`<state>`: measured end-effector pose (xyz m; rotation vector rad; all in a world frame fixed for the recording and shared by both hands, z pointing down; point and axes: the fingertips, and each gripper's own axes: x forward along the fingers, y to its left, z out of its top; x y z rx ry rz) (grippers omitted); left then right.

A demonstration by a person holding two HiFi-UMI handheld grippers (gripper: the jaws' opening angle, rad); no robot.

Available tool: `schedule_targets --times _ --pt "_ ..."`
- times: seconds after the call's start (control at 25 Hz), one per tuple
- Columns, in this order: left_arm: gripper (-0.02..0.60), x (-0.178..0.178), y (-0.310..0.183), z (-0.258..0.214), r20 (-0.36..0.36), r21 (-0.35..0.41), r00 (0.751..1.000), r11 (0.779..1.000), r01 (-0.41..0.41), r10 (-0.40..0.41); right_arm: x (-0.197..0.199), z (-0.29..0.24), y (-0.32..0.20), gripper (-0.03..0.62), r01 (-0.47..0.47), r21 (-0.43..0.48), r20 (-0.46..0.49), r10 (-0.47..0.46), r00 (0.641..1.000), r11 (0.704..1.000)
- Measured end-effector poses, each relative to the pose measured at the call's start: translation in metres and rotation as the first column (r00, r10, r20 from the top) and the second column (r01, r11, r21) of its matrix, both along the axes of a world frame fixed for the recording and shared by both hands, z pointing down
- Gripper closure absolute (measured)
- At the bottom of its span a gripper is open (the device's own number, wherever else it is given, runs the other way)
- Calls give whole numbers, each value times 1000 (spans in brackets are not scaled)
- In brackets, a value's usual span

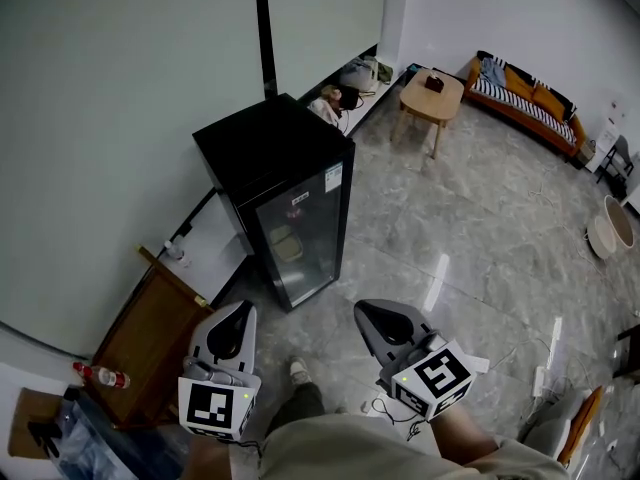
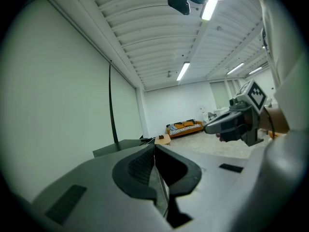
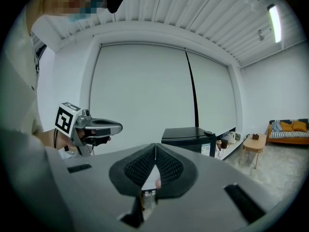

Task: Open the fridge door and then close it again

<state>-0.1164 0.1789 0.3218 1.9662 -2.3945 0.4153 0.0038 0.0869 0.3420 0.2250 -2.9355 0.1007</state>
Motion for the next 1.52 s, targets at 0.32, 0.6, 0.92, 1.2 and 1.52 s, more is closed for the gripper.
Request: schedule_targets --times 0.32,0.6,0.92,1.2,1.52 --pt "574 -63 -33 -3 -27 23 999 1000 -20 21 -62 -1 -33 597 -12 12 -21 12 1000 1000" --pt "574 -114 -57 0 -51 34 998 998 -46 48 -107 -1 -49 597 -48 3 -21 48 999 999" --pt "574 -156 -73 3 -51 46 995 996 -82 85 -147 -1 -61 597 -81 18 -15 81 997 997" --pt "574 -177 -81 5 -58 52 995 995 -83 86 -165 0 -63 597 -90 4 -11 90 996 996" --pt "574 -191 -92 11 -83 58 993 995 -84 89 -172 4 -82 597 -101 1 -23 101 995 995"
